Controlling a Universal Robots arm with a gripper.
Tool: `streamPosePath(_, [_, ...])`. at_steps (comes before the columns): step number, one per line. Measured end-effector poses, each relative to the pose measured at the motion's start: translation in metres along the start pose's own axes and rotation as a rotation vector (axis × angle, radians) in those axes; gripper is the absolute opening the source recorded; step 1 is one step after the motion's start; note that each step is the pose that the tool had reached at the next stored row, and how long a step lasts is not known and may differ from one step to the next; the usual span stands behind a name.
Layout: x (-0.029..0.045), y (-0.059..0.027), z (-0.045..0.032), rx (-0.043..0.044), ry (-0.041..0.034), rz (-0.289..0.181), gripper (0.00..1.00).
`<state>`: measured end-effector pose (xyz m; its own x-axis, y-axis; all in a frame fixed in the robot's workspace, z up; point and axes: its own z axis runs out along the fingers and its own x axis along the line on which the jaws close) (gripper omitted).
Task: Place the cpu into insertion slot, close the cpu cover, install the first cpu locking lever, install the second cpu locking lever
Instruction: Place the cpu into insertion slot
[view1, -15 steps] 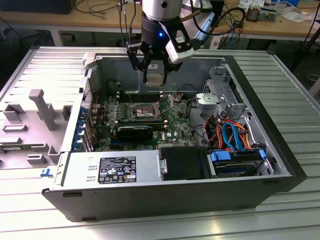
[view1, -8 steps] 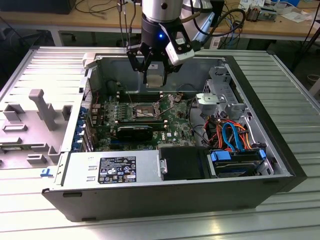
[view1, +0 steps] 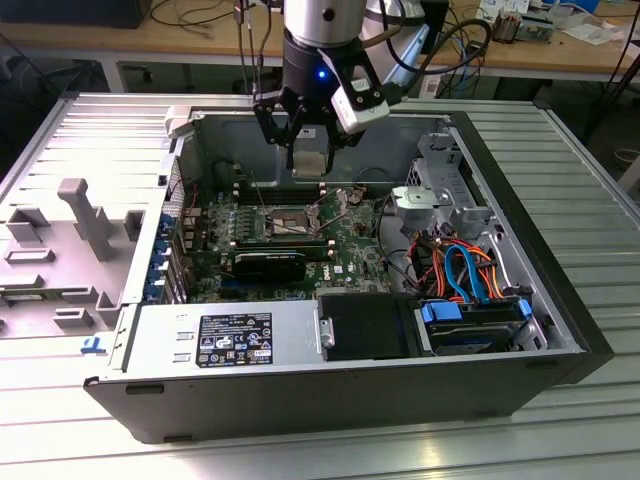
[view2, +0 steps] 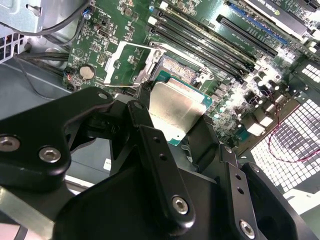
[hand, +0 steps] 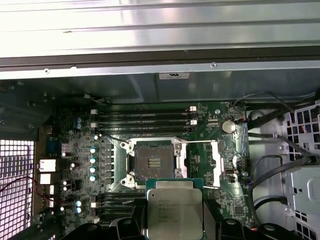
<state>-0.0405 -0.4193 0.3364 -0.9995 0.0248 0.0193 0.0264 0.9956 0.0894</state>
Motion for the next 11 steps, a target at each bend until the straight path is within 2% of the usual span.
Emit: streamPosePath(11, [0.0003,-0.0023,0.0017,0.0002,0.0000,0.000,0.54])
